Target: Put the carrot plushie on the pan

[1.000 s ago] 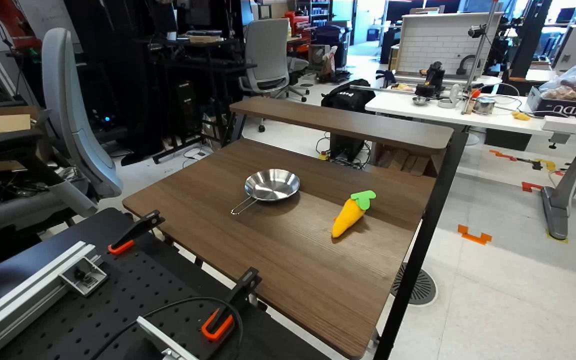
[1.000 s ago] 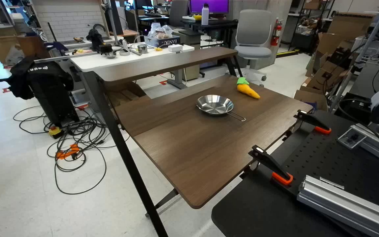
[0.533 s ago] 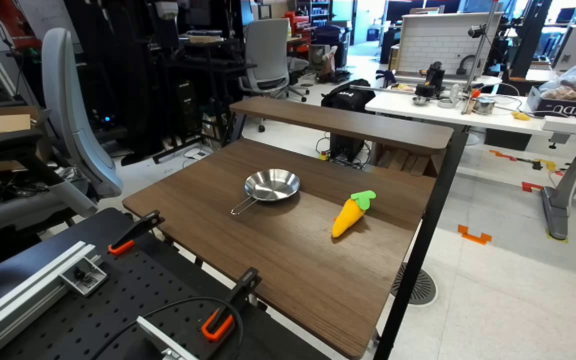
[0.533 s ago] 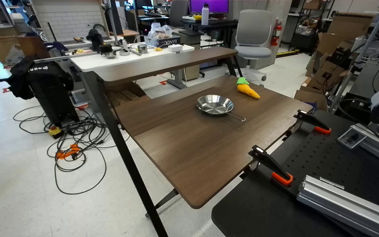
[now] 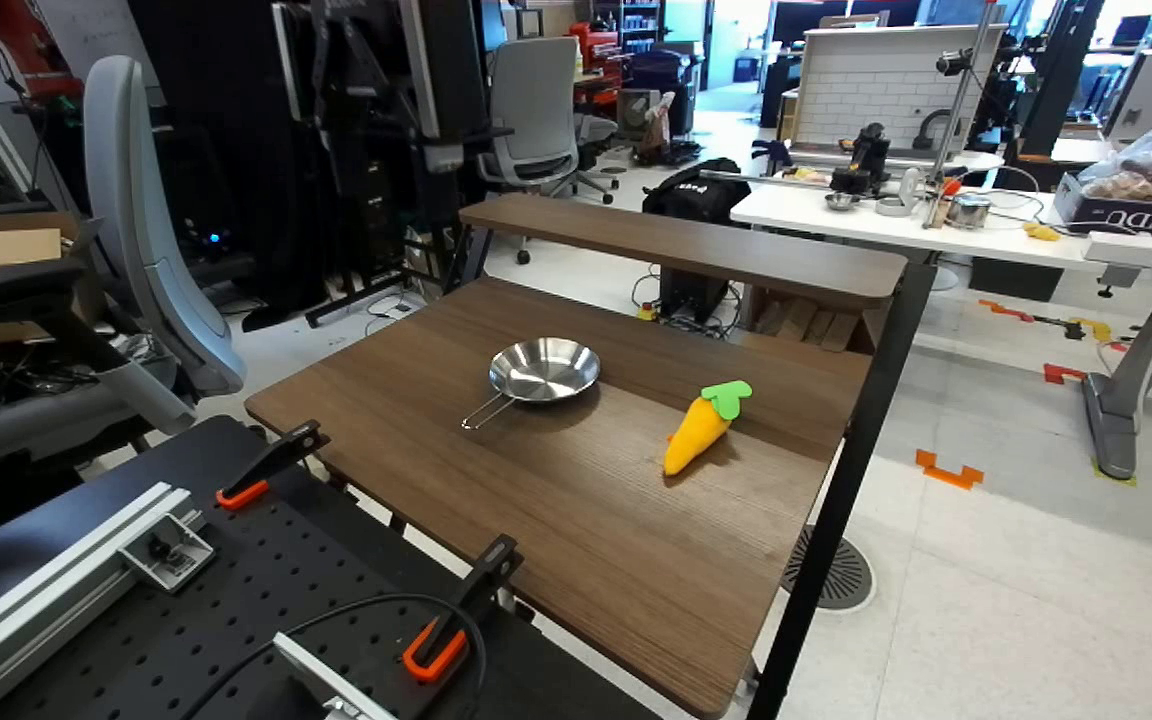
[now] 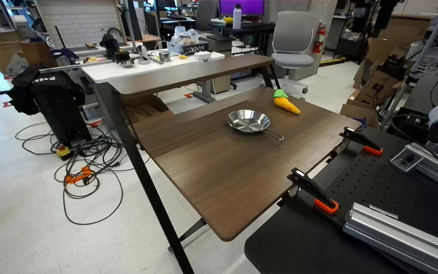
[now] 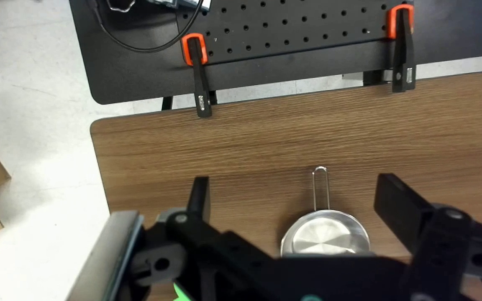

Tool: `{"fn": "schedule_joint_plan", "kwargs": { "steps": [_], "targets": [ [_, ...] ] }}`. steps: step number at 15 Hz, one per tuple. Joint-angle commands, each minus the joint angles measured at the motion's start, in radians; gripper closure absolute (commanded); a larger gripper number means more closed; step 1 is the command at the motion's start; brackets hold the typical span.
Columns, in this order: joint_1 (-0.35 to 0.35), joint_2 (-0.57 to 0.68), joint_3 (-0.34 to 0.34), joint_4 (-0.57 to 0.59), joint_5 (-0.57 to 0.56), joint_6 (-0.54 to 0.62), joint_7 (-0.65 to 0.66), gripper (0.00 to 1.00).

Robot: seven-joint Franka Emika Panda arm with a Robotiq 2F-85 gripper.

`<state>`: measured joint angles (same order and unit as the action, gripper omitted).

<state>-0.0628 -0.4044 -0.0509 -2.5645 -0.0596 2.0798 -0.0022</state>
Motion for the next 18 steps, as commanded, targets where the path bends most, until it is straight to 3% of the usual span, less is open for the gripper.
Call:
{"fn": "schedule_joint_plan", "kwargs": {
  "steps": [1, 7, 18],
  "targets": [
    [-0.033, 0.158, -0.029, 0.052, -0.025, 0.078, -0.013, 0.00],
    [-0.055, 0.373, -0.053, 0.164, -0.050, 0.172, -0.009, 0.00],
    [-0.074, 0.704, -0.094, 0.437, -0.072, 0.241, -0.034, 0.00]
  ]
}}
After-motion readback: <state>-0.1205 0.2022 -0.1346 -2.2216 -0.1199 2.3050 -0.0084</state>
